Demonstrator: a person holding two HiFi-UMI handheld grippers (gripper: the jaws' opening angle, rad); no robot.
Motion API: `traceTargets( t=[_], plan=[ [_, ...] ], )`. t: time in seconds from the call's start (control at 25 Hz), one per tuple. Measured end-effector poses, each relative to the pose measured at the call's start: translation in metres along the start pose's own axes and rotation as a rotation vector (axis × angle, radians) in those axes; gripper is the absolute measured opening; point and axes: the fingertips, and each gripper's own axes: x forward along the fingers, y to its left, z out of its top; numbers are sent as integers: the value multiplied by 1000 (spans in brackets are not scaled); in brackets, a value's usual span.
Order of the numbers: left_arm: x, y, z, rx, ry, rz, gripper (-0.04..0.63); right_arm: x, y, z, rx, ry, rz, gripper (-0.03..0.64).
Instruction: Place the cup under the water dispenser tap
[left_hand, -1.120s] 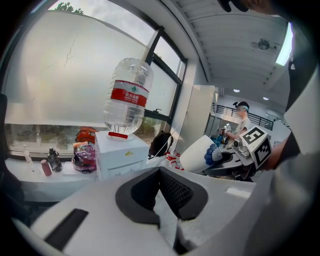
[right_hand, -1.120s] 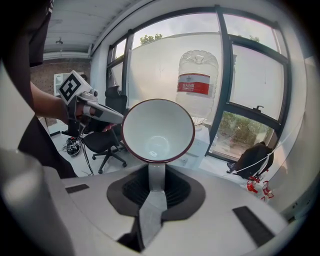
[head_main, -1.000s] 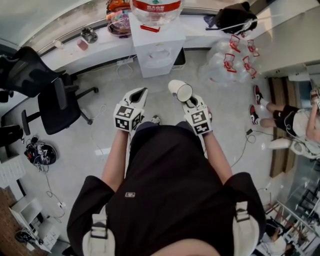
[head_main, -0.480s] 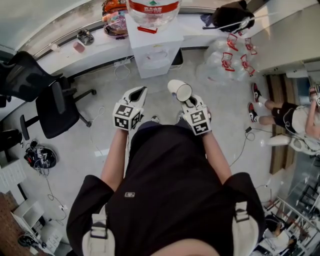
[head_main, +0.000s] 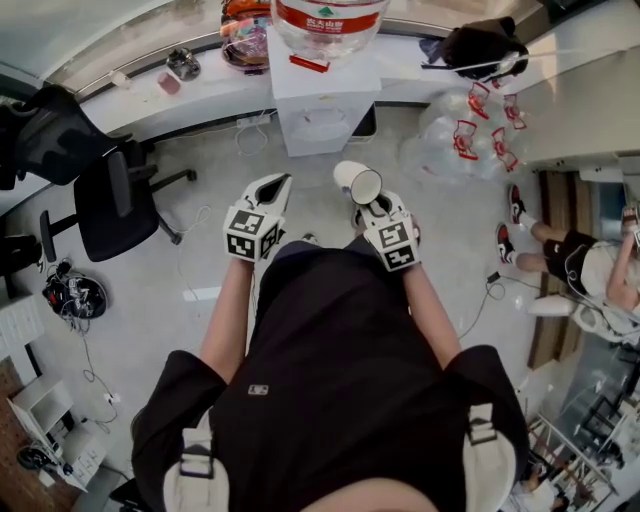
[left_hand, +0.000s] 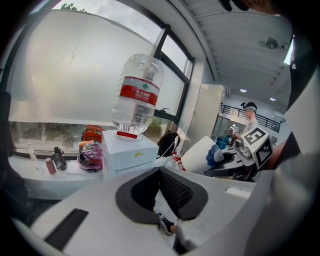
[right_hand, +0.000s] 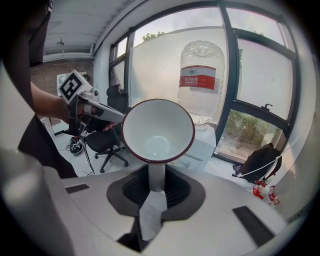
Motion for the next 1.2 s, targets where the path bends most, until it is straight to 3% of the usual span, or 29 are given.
traceTargets(
  t=[0.28,0.84,1.2],
  plan=[
    [21,14,11,-43,-5,55,0,24,-24,9,-42,18,65,38],
    [82,25,19,-110,43,77,0,67,-68,-5,-85,115,182,40],
    [98,30,22,-110,48,113,0,95,-80,-16,-128,148,250,39]
  ],
)
